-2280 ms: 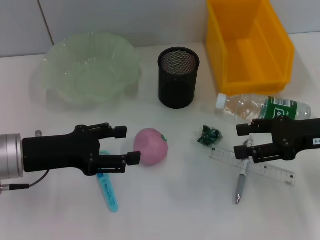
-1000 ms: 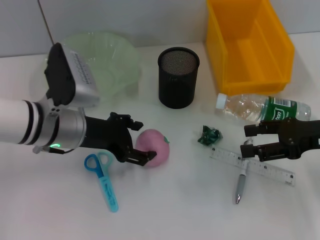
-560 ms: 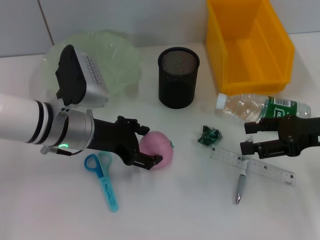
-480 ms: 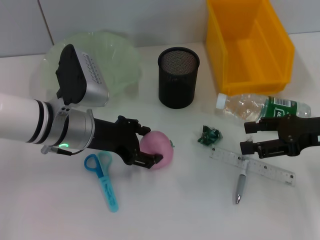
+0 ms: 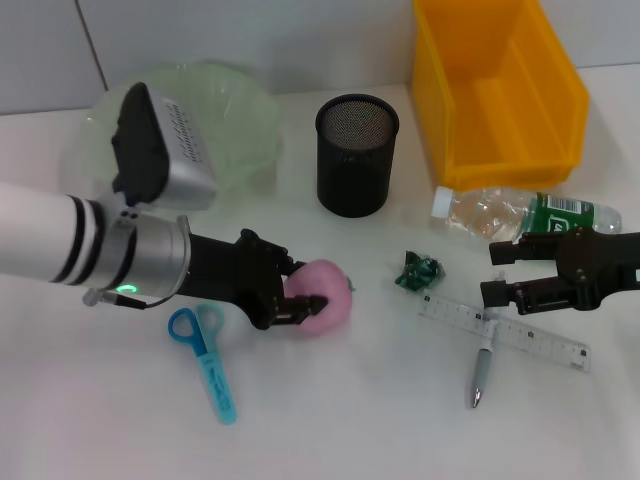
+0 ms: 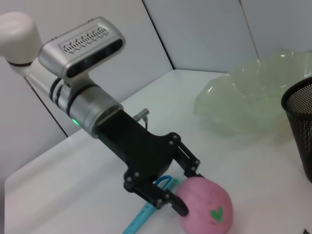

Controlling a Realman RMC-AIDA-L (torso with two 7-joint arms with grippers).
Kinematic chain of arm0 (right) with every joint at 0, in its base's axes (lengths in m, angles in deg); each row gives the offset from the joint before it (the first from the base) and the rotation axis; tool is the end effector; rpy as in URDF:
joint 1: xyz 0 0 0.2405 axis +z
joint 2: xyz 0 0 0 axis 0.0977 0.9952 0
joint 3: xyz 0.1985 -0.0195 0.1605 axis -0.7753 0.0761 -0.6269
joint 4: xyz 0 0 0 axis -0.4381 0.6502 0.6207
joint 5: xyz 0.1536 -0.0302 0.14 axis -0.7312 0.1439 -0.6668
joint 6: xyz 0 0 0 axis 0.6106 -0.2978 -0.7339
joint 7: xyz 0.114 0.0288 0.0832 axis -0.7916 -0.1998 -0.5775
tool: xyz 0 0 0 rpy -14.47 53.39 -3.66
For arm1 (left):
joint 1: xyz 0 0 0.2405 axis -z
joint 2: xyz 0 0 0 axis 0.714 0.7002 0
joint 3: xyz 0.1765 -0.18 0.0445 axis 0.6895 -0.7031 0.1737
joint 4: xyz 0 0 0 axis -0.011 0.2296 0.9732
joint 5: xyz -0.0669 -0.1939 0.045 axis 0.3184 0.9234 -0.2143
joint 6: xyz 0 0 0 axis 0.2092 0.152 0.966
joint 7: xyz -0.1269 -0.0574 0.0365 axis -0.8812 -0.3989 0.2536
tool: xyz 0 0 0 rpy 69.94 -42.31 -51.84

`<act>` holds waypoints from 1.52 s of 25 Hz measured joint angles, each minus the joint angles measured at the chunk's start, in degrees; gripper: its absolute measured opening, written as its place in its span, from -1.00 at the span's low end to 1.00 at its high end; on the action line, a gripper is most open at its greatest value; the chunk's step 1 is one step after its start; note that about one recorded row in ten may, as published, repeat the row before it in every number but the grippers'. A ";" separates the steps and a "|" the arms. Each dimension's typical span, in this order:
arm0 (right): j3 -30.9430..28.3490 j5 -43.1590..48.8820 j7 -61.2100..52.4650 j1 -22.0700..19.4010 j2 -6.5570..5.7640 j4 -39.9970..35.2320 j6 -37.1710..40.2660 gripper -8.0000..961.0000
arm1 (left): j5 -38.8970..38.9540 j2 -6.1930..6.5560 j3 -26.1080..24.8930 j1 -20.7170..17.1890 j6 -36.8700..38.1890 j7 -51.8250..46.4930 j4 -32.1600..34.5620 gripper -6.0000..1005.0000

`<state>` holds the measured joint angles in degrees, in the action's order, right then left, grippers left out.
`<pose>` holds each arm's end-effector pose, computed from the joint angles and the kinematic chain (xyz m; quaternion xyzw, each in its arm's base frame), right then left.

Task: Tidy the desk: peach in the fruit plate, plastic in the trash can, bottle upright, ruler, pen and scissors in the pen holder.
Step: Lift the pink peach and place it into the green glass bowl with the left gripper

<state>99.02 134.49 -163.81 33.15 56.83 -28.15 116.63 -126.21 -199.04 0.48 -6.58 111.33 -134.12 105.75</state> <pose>0.2986 0.3126 0.0528 -0.9291 0.2981 0.2058 0.0748 -0.1896 0.3646 -0.0815 -0.9928 -0.0883 -0.0263 0.0760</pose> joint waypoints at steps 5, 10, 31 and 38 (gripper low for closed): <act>-0.14 -0.02 0.02 -0.20 0.00 0.00 -0.09 0.72 | 5.60 0.66 -4.74 -5.83 6.23 1.02 10.45 -0.13; -0.31 -0.02 0.06 -0.35 0.03 0.00 -0.16 0.72 | 12.88 0.57 -12.51 -10.26 8.83 4.15 17.39 -0.27; -0.49 -0.19 0.34 -0.76 0.71 -0.70 0.41 0.72 | 26.63 0.54 -14.84 -0.86 -31.03 14.90 -9.63 -0.40; -0.50 -0.14 0.45 -0.52 0.71 -0.78 0.45 0.72 | 26.77 0.55 -14.81 -1.25 -31.00 14.26 -9.79 -0.04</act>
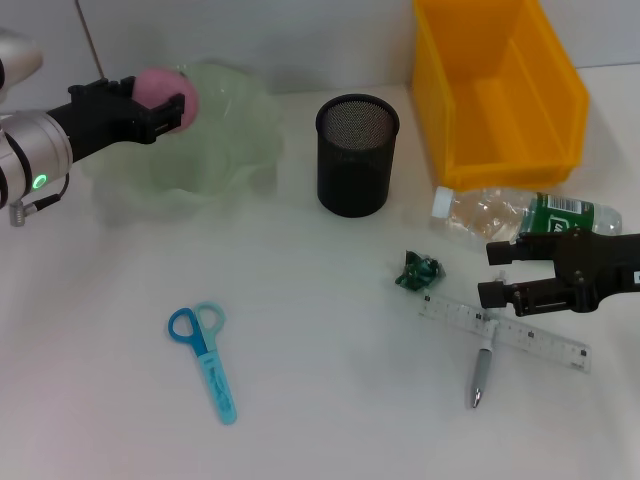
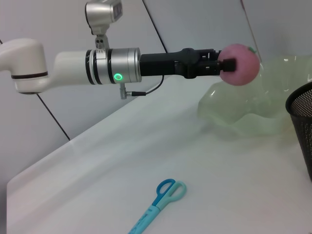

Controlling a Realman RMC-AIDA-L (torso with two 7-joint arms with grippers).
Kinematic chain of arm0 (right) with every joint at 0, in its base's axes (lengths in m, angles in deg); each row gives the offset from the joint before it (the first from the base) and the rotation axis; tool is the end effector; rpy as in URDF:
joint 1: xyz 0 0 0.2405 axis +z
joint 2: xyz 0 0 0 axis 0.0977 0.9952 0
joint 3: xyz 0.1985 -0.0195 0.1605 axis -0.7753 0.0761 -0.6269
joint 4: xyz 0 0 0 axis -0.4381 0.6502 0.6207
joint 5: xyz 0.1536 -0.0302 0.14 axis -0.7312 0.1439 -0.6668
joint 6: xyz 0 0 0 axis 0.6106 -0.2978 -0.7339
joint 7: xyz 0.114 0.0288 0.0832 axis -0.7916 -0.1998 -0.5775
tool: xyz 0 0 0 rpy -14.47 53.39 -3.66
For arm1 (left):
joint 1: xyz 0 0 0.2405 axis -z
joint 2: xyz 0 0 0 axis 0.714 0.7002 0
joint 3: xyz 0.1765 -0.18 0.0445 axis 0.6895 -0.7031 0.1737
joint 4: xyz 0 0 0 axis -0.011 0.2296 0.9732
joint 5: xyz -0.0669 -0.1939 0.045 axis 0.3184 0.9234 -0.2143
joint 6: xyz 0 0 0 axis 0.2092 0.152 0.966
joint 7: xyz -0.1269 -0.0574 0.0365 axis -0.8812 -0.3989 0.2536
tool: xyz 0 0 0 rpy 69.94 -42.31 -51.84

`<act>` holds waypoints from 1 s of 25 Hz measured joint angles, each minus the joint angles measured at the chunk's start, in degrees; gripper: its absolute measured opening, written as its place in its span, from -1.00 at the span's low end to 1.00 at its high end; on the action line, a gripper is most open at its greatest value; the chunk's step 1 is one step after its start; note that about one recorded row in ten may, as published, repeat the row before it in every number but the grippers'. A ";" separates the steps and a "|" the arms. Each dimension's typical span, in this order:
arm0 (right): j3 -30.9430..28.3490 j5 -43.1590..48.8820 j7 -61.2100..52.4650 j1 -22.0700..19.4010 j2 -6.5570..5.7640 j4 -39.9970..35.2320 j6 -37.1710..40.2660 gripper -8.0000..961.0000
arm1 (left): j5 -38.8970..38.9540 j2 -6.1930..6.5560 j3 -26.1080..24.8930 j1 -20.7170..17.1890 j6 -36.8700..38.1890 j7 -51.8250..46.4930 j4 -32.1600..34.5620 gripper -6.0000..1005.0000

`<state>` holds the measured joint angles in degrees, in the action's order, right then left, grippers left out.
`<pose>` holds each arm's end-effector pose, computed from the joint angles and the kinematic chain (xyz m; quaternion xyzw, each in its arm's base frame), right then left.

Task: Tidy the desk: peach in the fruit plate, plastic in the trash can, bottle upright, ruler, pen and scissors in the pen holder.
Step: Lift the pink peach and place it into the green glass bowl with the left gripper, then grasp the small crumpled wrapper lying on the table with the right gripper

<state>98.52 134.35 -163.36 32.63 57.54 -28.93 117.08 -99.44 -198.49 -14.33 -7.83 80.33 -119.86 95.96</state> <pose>0.2975 0.3102 0.0510 -0.9288 0.2940 0.2127 0.0755 -0.2392 0.4436 -0.0121 -0.8604 -0.2528 -0.1676 0.4096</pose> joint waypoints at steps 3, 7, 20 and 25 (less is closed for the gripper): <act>0.00 0.03 0.08 0.03 0.00 -0.07 0.01 0.72 | 0.25 0.02 -0.02 -0.05 0.22 0.00 -0.01 0.21; 0.00 0.05 0.09 -0.14 0.08 -0.46 0.07 0.72 | 0.30 -0.03 -0.05 -0.05 0.53 -0.29 0.05 0.46; 0.00 0.03 0.08 0.05 0.18 -1.45 0.10 0.72 | -2.26 2.83 0.10 -2.19 23.99 -15.57 6.36 0.46; -0.03 0.05 0.08 0.12 0.17 -2.04 0.09 0.72 | -5.39 4.80 -1.12 -2.88 45.03 -22.00 7.45 0.46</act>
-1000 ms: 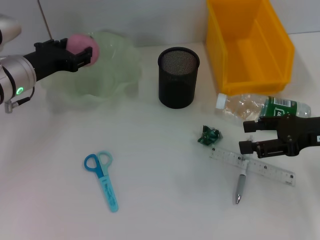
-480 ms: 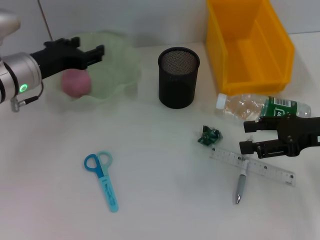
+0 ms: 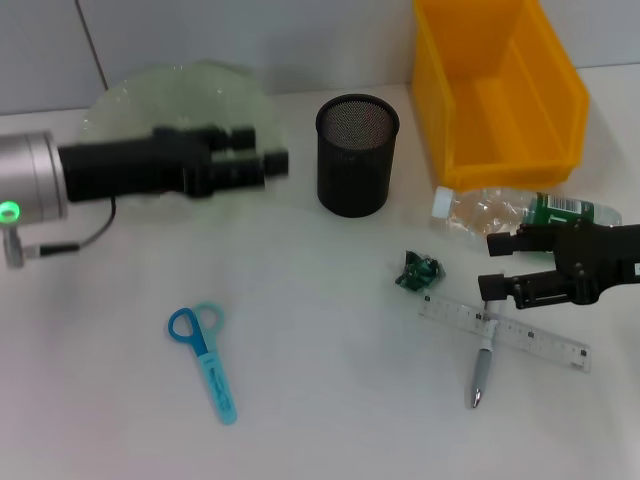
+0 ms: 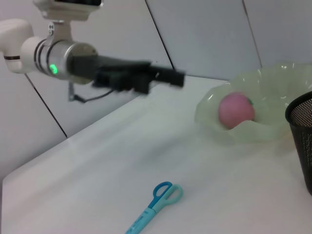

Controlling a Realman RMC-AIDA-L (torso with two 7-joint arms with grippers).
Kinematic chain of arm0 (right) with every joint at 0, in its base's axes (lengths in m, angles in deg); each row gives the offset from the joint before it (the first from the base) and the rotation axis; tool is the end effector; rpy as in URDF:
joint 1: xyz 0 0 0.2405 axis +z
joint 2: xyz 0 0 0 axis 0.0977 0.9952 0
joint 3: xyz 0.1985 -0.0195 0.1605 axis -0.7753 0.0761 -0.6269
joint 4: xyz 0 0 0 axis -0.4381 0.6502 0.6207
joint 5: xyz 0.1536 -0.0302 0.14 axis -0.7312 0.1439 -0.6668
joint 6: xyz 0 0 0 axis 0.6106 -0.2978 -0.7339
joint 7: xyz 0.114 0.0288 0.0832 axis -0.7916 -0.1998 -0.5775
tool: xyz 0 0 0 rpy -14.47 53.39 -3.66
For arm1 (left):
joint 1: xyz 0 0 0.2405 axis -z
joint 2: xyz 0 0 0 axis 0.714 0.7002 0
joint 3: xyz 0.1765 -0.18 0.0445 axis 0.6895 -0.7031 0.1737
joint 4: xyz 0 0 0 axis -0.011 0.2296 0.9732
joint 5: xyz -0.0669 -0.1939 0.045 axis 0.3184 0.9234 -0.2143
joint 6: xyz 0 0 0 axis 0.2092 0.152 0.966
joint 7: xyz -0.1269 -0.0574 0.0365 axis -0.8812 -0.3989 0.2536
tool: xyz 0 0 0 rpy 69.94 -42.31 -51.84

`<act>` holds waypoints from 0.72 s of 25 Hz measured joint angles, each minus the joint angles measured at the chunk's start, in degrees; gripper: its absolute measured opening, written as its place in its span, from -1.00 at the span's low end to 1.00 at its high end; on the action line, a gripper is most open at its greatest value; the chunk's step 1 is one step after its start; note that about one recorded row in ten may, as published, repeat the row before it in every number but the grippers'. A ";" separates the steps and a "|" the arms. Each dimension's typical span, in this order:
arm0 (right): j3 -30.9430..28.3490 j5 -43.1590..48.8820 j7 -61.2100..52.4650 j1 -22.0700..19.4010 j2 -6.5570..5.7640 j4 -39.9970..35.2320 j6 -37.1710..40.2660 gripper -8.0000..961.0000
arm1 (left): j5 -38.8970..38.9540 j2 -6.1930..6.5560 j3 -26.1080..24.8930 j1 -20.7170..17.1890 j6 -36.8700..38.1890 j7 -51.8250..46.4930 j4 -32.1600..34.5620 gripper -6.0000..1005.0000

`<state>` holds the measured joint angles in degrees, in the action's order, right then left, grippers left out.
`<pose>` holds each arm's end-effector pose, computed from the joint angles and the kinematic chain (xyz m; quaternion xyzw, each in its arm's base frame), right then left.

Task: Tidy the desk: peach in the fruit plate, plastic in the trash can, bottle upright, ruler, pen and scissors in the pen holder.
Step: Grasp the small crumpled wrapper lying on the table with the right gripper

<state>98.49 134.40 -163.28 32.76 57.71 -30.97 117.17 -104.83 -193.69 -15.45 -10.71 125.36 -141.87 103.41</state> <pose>0.2933 0.3143 0.0551 -0.9338 0.2786 0.2088 0.0825 -0.1923 0.3739 0.0046 -0.9218 -0.2697 -0.2683 0.0747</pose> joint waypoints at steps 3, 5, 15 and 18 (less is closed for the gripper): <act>-0.04 0.00 -0.06 0.01 0.00 -0.36 -0.01 0.72 | -2.75 -0.30 -0.31 -0.27 4.84 -0.36 -0.33 0.46; -0.05 0.03 -0.23 0.02 0.00 -0.65 -0.01 0.72 | -3.83 -0.71 -0.06 -0.41 7.49 -0.11 -0.93 0.46; 0.22 1.93 -2.22 -0.03 0.12 -4.30 0.34 0.72 | -7.89 -2.54 -0.38 0.03 6.67 3.12 -6.91 0.46; 1.28 2.66 -6.26 0.49 1.44 -11.29 1.26 0.72 | -7.83 -2.60 -0.39 -0.23 6.70 3.22 -6.91 0.46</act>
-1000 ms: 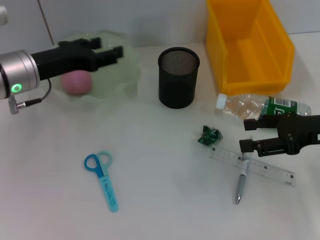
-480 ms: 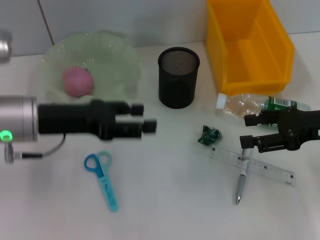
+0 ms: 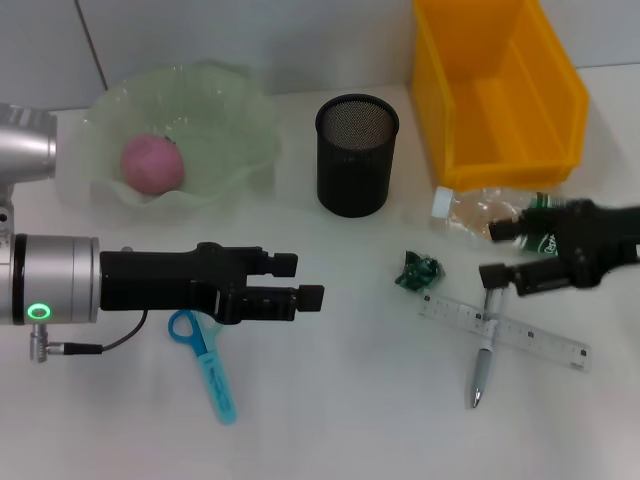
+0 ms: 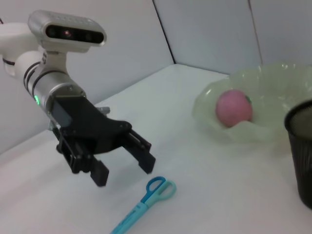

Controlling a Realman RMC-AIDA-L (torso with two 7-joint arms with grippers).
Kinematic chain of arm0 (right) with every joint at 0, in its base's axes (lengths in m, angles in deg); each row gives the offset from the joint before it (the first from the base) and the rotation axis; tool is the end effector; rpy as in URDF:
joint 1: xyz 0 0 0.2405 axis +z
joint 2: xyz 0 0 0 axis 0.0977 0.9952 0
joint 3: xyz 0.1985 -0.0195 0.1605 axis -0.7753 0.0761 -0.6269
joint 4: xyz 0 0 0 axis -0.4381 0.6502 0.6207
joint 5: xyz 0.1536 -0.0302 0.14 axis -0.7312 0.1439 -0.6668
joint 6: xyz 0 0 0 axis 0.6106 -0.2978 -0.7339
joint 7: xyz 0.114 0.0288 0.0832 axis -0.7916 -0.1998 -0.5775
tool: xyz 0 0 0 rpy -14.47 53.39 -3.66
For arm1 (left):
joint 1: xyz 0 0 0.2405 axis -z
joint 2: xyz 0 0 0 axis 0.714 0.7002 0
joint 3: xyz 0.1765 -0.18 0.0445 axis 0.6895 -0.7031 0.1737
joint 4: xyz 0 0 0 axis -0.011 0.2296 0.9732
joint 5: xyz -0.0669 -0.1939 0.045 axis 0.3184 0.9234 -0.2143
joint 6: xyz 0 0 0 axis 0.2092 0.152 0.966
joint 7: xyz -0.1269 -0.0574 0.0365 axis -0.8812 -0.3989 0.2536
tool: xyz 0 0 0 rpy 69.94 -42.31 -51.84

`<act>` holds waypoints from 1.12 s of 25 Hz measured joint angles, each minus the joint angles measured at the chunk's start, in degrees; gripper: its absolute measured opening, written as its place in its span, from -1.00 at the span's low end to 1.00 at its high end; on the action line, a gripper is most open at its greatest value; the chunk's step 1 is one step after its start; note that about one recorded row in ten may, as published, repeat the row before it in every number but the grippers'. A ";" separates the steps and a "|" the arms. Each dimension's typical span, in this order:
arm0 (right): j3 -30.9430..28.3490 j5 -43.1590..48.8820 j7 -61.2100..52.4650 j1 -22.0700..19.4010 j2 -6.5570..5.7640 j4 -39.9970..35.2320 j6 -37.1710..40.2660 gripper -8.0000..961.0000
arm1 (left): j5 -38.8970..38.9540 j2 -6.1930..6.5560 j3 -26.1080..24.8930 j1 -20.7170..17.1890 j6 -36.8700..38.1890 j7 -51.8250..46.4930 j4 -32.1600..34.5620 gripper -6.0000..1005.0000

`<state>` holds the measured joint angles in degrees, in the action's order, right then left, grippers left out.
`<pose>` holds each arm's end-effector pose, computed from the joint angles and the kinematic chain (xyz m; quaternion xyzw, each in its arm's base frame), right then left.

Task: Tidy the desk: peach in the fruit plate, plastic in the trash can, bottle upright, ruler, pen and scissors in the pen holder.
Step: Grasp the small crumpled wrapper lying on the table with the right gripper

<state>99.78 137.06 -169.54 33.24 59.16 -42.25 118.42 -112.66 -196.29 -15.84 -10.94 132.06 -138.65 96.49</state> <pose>0.2708 0.3267 0.0676 -0.9487 0.2514 0.1701 0.0882 -0.2129 0.3337 -0.0353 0.9315 0.2882 0.2214 0.0166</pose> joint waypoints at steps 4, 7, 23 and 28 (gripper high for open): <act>2.61 3.75 -9.13 3.51 0.35 -8.96 2.12 0.72 | 0.00 0.00 -0.48 -0.17 0.05 -0.02 0.12 0.46; 3.31 7.15 -14.51 7.02 0.52 -12.52 3.52 0.72 | -0.06 0.01 -0.63 -0.22 0.07 -0.05 0.11 0.46; 9.14 39.08 -27.22 25.06 6.90 -11.53 -1.77 0.72 | -0.24 0.10 -0.68 -0.89 -0.27 -0.24 0.03 0.46; 11.48 43.88 -30.77 28.04 8.41 -7.88 -5.15 0.72 | -0.25 0.02 -0.67 -0.89 -0.34 -0.28 0.06 0.46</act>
<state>111.26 180.94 -200.31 61.29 67.57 -50.13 113.28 -112.91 -196.27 -16.51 -11.83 131.73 -138.93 96.56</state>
